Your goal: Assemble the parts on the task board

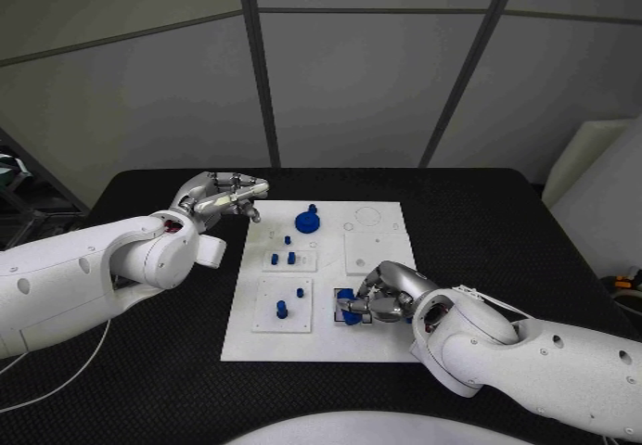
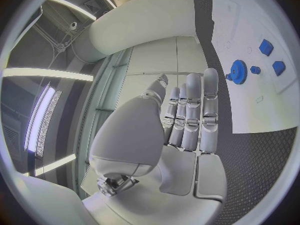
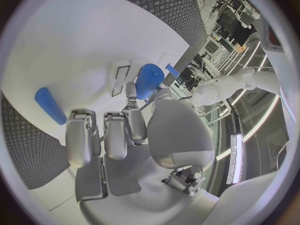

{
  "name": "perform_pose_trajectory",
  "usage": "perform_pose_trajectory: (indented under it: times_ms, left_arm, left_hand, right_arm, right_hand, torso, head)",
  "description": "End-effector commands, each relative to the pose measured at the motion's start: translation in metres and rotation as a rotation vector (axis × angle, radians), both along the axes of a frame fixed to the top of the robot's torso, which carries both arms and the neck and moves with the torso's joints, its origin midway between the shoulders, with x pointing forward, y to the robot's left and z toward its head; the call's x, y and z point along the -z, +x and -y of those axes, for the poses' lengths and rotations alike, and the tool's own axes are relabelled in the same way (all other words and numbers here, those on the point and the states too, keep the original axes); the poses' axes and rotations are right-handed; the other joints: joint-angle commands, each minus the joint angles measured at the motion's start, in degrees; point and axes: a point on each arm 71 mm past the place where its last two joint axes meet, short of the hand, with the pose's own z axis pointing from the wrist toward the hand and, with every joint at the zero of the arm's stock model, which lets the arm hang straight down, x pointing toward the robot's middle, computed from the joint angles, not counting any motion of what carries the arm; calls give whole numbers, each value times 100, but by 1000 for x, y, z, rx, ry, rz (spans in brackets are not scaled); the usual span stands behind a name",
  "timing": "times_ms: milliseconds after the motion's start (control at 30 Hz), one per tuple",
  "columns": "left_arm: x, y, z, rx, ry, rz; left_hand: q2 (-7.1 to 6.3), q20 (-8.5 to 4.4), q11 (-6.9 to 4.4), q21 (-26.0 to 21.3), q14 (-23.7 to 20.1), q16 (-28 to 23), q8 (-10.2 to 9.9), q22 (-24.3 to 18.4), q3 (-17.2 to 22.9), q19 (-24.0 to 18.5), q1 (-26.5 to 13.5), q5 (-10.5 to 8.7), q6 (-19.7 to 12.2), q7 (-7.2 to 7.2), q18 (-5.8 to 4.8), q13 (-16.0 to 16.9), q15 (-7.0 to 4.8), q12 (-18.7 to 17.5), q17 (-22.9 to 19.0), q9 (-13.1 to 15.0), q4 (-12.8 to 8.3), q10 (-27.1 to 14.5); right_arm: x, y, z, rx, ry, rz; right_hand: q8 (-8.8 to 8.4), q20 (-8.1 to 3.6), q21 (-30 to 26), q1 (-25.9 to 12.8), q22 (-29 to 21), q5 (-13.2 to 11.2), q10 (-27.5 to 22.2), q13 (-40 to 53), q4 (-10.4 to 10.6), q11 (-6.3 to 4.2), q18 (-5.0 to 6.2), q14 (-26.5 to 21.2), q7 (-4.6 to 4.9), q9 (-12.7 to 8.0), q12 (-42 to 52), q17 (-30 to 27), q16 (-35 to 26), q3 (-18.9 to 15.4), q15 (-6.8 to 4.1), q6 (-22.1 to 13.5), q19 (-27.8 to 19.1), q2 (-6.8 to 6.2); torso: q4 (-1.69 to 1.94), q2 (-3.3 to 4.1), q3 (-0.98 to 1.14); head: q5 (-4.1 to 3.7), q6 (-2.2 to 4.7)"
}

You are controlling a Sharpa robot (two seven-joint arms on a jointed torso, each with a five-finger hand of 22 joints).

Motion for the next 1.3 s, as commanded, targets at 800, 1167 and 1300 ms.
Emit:
perform_pose_trajectory:
  times_ms: [800, 1167, 1300]
  left_arm:
    - [-1, 0, 2, 20, -10, -3]
    - [0, 1, 1, 20, -9, -8]
    - [1, 2, 2, 22, -10, -9]
  left_hand:
    - [-6, -18, 51, -15, -4, 20, -54, 10, 34, -30, -49, 15, -35, 44, 25, -12, -18, -35, -13, -10, 6, -24]
    - [-6, -18, 51, -15, -4, 20, -54, 10, 34, -30, -49, 15, -35, 44, 25, -12, -18, -35, -13, -10, 6, -24]
    - [-6, -18, 51, -15, -4, 20, -54, 10, 34, -30, -49, 15, -35, 44, 25, -12, -18, -35, -13, -10, 6, -24]
  right_arm:
    - [-12, -3, 3, -13, 15, 113]
    - [-19, -10, 6, -72, 41, 150]
    - [-17, -11, 5, -102, 22, 125]
  right_hand:
    - [143, -53, -6, -509, 1030, -1052, -12, -11, -17, -20, -73, 399, -180, 266, -196, 468, -63, 148, -39, 83, 184, -274]
    - [161, -58, 28, -370, 1073, -1003, 13, 37, -23, -28, -86, 414, -189, 294, -153, 534, -32, 168, -44, 90, 221, -249]
    - [173, -67, 32, 27, 1081, -984, 24, 65, -121, -37, -87, 417, -197, 328, -144, 553, -25, 220, -53, 74, 226, -242]
  torso:
    - [-17, -6, 9]
    - [-18, -12, 8]
    - [-12, -14, 1]
  head:
    - [37, 2]
    - [36, 18]
    - [23, 28]
